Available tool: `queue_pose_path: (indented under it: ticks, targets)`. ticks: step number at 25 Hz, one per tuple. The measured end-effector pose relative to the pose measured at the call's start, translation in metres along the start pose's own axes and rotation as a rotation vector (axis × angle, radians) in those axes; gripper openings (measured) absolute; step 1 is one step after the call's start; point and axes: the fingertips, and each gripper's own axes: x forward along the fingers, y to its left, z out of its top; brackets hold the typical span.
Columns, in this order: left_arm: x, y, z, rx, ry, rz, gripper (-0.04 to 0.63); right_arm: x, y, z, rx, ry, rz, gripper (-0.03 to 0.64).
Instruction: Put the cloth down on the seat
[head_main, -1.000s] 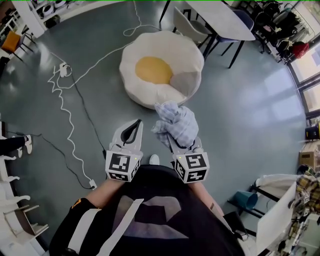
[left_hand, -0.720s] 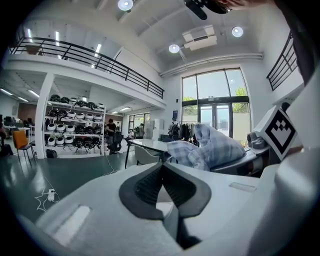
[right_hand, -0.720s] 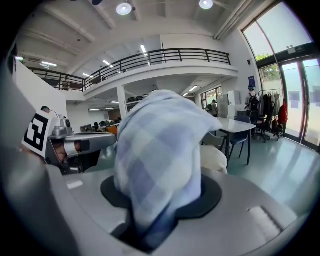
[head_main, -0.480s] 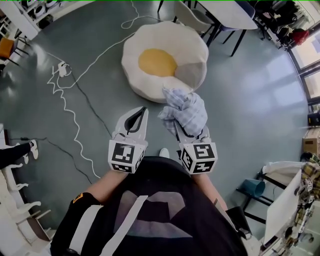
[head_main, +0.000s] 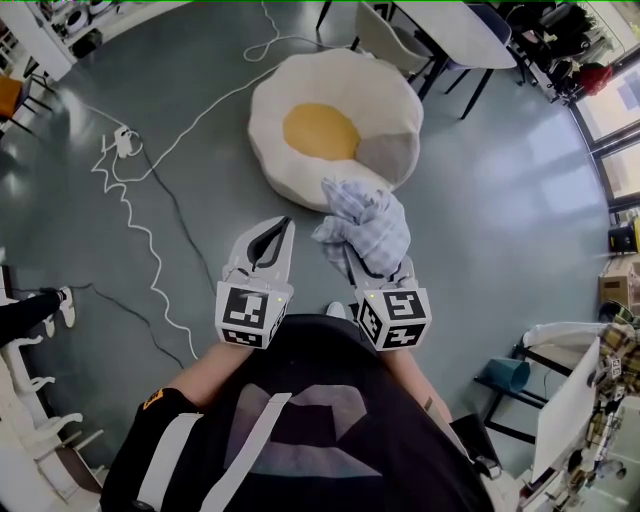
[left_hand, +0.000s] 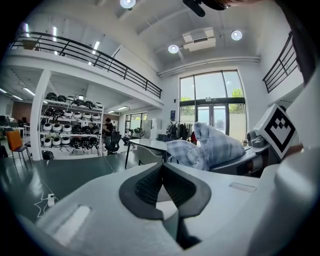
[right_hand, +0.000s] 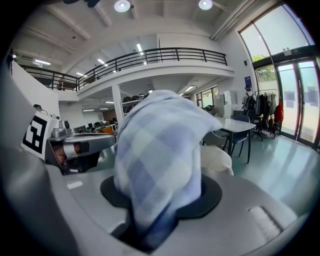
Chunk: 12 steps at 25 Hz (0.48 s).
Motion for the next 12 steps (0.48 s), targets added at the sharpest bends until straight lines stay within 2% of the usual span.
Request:
queue_pose_path:
  ticks: [12]
  targets:
    - [-0.028, 0.053, -0.009, -0.011, 0.004, 0.024, -0.002, 0.026, 0.051, 0.0, -0.013, 0.025, 0.013, 0.199]
